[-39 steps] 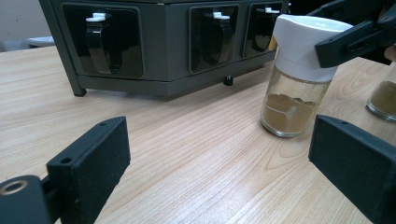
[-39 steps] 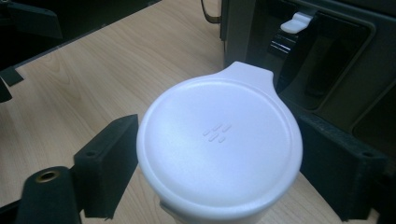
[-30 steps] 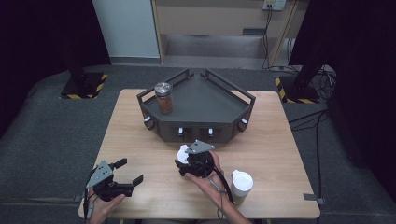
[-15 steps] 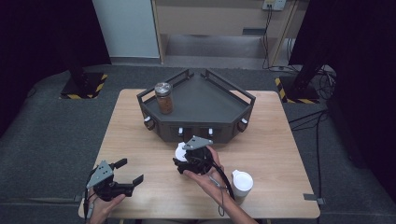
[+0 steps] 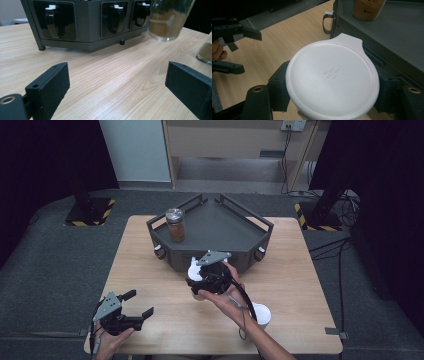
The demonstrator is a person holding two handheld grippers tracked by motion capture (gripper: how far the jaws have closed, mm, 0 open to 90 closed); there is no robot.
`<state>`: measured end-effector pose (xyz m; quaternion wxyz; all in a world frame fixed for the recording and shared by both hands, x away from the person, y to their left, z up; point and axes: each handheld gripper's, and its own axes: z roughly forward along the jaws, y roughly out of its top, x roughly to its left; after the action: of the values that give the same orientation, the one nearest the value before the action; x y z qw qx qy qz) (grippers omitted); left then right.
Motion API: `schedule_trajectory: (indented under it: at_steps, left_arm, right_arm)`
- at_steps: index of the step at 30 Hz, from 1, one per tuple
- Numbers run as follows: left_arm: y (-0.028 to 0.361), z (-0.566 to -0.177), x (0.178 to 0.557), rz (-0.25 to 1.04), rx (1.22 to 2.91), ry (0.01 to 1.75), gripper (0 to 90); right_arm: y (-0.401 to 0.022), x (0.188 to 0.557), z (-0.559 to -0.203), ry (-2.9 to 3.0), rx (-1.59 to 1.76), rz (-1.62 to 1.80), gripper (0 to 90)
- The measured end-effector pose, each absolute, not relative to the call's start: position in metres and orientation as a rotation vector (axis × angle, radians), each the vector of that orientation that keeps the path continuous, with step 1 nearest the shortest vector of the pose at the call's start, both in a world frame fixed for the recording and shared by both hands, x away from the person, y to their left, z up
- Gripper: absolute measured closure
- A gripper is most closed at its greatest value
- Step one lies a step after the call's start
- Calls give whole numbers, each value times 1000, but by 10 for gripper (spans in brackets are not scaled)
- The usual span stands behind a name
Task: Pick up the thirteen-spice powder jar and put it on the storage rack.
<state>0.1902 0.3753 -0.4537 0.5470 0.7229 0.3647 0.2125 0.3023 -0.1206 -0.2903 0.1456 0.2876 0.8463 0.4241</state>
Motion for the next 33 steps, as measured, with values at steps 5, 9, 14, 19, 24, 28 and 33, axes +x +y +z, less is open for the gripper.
schedule_trajectory:
  at_steps: [5,9,14,19,24,28,33]
  left_arm:
    - [376,-454,190,504,1710,868,45]
    - [375,-454,190,503,1712,867,45]
    - [375,-454,190,503,1712,867,46]
    - [375,-454,190,502,1713,868,45]
    - [375,-454,191,501,1714,869,45]
    - [375,-454,191,500,1716,870,45]
    - [376,-454,191,496,1714,873,45]
  right_arm:
    - [-124,311,-274,2440,840,1222,309]
    - [-126,319,-261,2439,846,1219,309]
    - [-126,330,-244,2443,856,1196,309]
    - [-129,343,-231,2437,901,1207,309]
    - [-131,354,-216,2414,940,1206,309]
    - [-135,367,-205,2404,959,1212,309]
    - [-134,380,-195,2376,991,1190,309]
